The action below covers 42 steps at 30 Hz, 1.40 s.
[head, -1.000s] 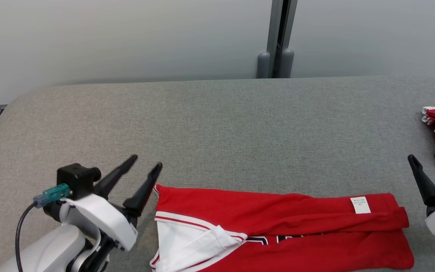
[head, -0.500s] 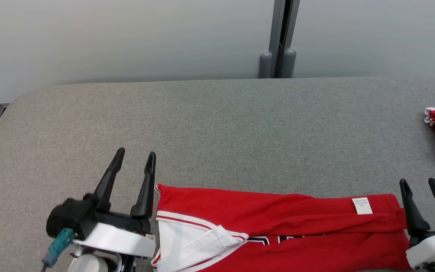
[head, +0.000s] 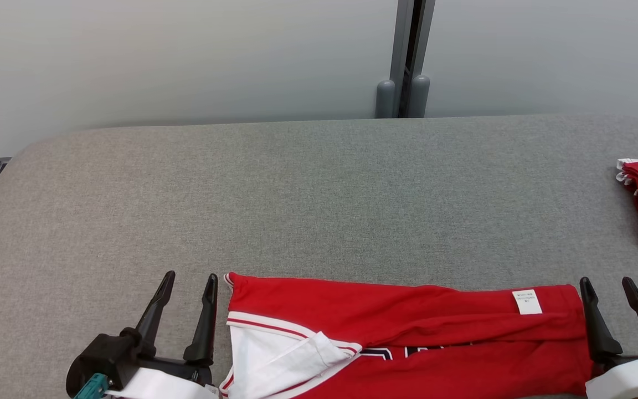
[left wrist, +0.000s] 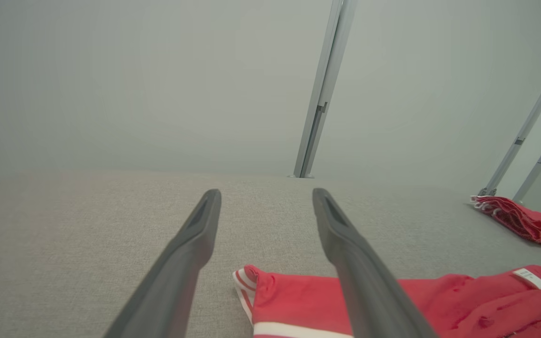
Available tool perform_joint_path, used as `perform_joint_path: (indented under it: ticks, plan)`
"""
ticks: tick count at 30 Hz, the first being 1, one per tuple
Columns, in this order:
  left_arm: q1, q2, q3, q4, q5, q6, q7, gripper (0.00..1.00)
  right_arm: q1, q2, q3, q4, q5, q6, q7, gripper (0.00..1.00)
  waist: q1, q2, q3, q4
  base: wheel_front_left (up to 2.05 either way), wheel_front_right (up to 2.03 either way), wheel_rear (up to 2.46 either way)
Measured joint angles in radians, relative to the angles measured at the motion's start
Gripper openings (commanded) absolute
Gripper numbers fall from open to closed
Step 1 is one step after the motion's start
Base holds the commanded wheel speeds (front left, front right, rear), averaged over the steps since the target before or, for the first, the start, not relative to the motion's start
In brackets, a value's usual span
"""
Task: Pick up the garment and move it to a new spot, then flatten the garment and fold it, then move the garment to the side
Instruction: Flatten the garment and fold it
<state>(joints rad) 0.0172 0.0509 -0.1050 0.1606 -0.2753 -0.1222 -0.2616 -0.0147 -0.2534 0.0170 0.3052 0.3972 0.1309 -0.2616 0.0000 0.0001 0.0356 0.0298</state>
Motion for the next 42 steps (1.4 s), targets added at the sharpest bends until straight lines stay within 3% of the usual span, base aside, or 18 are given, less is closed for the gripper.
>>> perform_joint_path:
  ticks: [7, 26, 42]
  plan:
    - [0.006, -0.001, -0.017, 0.001, -0.001, -0.002, 0.000, 1.00, 0.005, 0.009, -0.016, -0.002, -0.013, 0.000, 0.000, 1.00, 0.0000, 0.0000, -0.001, -0.001, 0.00, 0.00, 0.00]
    - [0.009, -0.002, -0.024, 0.018, 0.025, -0.005, 0.000, 1.00, -0.062, 0.047, -0.051, 0.302, 0.071, 0.000, 0.000, 1.00, 0.0001, 0.0000, 0.042, 0.022, 0.00, 0.00, 0.00]
    - [-0.006, -0.002, -0.031, 0.020, 0.041, -0.007, 0.000, 1.00, -0.106, 0.071, -0.024, 0.425, 0.144, 0.000, 0.000, 1.00, 0.0001, 0.0000, 0.067, 0.041, 0.00, 0.00, 0.00]
